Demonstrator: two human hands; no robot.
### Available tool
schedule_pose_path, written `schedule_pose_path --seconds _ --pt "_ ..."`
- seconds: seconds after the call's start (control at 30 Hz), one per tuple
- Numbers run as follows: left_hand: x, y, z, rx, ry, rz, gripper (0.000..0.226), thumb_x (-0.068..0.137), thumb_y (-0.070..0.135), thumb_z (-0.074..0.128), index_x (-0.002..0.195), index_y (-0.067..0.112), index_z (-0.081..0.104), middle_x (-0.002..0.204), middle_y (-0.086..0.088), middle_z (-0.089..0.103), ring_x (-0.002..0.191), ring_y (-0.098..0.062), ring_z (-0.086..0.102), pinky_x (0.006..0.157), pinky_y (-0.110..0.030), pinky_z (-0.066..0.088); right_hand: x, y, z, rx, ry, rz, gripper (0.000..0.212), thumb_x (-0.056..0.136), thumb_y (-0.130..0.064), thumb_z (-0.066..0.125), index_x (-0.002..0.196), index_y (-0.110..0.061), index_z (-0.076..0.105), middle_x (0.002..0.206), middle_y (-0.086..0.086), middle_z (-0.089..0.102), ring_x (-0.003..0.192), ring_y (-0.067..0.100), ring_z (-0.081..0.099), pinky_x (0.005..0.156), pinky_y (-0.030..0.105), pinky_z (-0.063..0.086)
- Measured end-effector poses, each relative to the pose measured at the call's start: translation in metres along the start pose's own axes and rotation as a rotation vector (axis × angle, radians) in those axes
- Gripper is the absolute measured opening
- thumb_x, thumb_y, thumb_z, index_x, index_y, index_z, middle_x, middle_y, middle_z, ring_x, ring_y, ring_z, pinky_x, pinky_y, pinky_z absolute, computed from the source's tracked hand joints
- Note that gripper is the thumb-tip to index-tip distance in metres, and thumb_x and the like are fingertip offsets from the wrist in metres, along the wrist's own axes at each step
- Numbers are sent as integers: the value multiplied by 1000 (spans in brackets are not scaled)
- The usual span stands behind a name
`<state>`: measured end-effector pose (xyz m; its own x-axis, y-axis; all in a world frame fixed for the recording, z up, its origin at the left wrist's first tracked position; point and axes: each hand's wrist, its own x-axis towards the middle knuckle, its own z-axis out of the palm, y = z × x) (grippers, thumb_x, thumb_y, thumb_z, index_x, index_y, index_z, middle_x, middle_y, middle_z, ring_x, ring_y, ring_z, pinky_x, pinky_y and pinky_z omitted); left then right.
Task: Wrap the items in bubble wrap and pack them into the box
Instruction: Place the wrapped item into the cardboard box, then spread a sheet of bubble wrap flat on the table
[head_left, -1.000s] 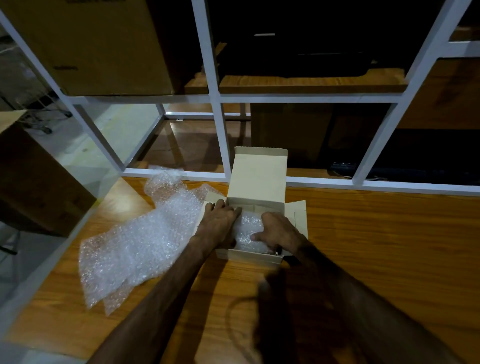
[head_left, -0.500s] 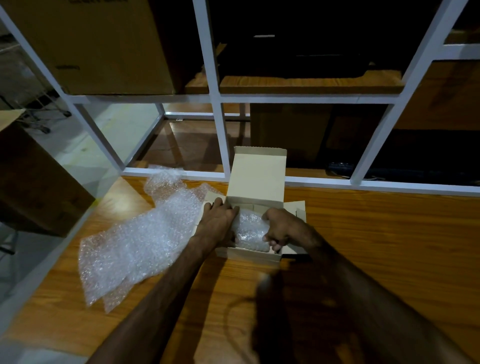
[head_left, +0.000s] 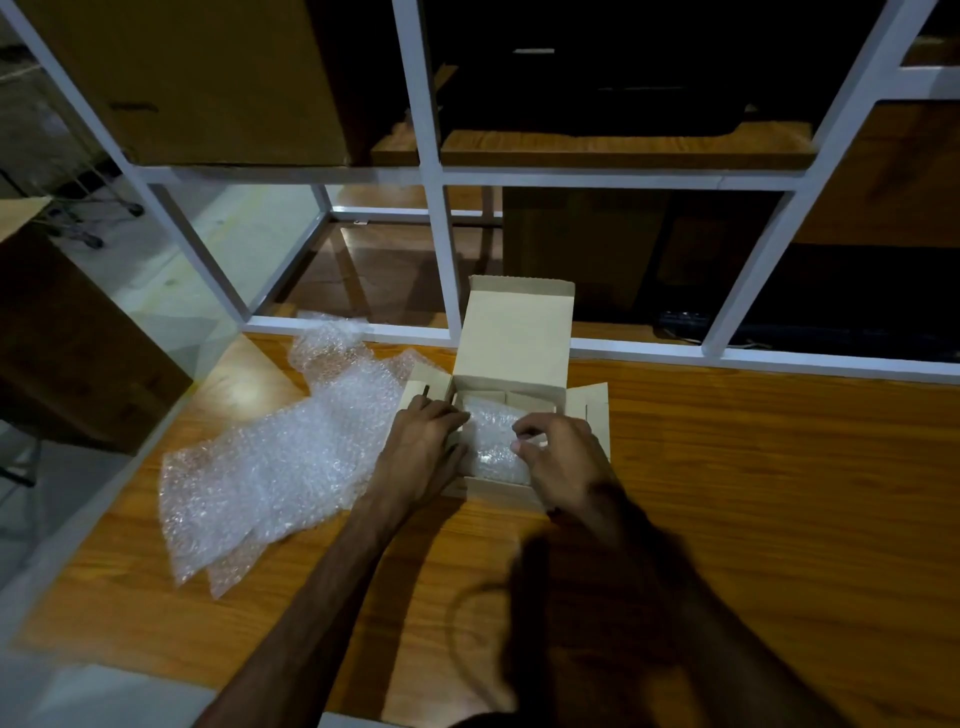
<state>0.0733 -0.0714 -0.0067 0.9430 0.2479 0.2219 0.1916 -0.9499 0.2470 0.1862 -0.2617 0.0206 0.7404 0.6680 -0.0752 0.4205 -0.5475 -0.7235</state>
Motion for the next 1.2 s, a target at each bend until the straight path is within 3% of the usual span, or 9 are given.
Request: schedule_pose_path --seconds 0.07,0.2,0.3,0.47,0.6,0.7,0.8,1.0,1.2 --pt "-21 2 0 -93 135 -39 31 93 23 67 121 9 74 118 -7 73 111 -28 57 89 -42 52 -23 5 11 107 143 -101 15 100 -20 65 111 -18 74 111 -3 74 105 9 65 93 33 57" --pt "-73 7 6 -201 264 -167 25 98 24 65 117 11 76 115 -1 72 110 -19 56 88 -32 48 -54 12 49 140 277 -173 15 95 -17 59 92 -15 73 92 -2 71 84 8 64 73 37 58" --pt "-115 5 12 -254 307 -302 27 99 29 62 115 12 76 115 -1 71 109 -18 55 87 -32 45 -65 12 74 131 168 -160 20 95 -30 54 99 -21 72 99 -7 67 89 6 61 76 37 58" --pt "-171 -13 23 -203 232 -462 35 99 35 57 115 11 76 118 -3 70 111 -24 55 88 -40 47 -74 2 103 119 8 -311 27 99 -35 55 117 -22 70 112 -9 62 101 9 60 87 34 53" --pt "-181 -30 17 -129 242 -530 31 97 32 60 112 11 78 114 -4 70 107 -21 55 86 -32 42 -65 -22 116 79 -72 -323 26 100 -31 57 121 -24 70 118 -7 63 110 14 60 91 31 49" --pt "-179 -48 7 -38 300 -523 34 94 32 59 111 10 78 113 -8 71 106 -26 55 85 -34 44 -56 -35 121 74 -105 -362 25 102 -29 57 125 -25 69 123 -9 62 112 10 59 92 26 47" --pt "-172 -59 3 -5 344 -569 41 96 39 59 118 9 77 117 -11 69 110 -30 53 85 -46 50 -45 -44 131 87 -83 -372 25 103 -29 56 124 -24 69 124 -7 63 111 12 62 93 34 53" --pt "-147 -66 19 40 301 -499 50 94 41 63 137 14 66 127 -13 62 117 -34 54 85 -46 49 -34 -57 139 62 -54 -369 18 102 -32 55 117 -38 63 118 -15 60 102 6 63 85 35 57" --pt "-118 -73 18 -42 429 -448 24 101 26 60 111 12 76 114 -6 68 107 -28 57 80 -49 51 -26 -68 136 95 -54 -351 22 103 -26 56 121 -34 65 118 -13 61 99 2 59 84 25 52"
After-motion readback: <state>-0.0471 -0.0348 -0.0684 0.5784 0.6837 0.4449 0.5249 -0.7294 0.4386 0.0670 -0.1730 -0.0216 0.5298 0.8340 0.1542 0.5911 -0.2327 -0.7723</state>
